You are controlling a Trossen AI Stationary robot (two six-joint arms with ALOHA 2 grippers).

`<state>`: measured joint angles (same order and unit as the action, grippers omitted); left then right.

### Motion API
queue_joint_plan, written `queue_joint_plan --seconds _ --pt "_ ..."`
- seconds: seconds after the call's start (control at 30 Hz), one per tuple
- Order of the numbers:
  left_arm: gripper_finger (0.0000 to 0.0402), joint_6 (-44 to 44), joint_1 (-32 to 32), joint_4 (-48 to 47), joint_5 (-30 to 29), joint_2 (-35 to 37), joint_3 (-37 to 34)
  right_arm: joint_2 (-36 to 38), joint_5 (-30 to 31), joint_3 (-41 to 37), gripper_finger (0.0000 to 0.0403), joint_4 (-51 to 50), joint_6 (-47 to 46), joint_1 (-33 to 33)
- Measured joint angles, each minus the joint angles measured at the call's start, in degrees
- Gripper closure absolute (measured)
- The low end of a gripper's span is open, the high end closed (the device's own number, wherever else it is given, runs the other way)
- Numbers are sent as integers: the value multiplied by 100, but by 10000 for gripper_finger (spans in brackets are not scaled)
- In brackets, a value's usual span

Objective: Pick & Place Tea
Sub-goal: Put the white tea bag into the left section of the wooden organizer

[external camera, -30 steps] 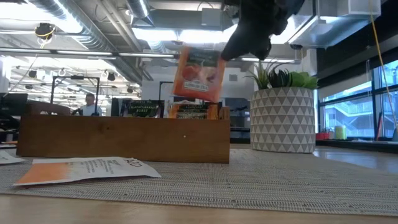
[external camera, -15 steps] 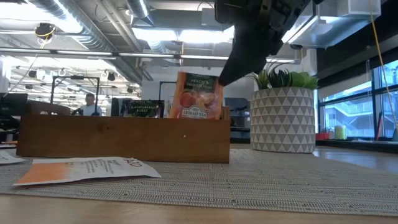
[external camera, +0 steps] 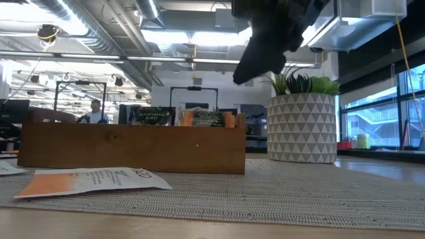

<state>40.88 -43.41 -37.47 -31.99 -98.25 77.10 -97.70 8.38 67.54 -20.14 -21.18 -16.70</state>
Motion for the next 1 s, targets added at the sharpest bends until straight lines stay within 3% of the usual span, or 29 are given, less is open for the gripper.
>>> queue_joint_plan --seconds 0.1,0.27,0.47,0.73,1.0 --pt "315 545 -70 36 158 -182 0 1 528 -117 339 406 -270 -429" --pt "315 1796 -255 52 193 -670 0 -47 1465 -730 339 2038 -700 -1091" --pt "315 2821 -320 39 232 -1309 -7 -61 1286 -1164 338 3682 -716 -1290" --pt "316 3307 -298 26 116 -1625 -7 -478 1199 -1173 338 4018 -927 -1282" --pt "315 3419 -269 20 91 -1704 0 -1305 655 -1001 332 4625 -1162 -1192"
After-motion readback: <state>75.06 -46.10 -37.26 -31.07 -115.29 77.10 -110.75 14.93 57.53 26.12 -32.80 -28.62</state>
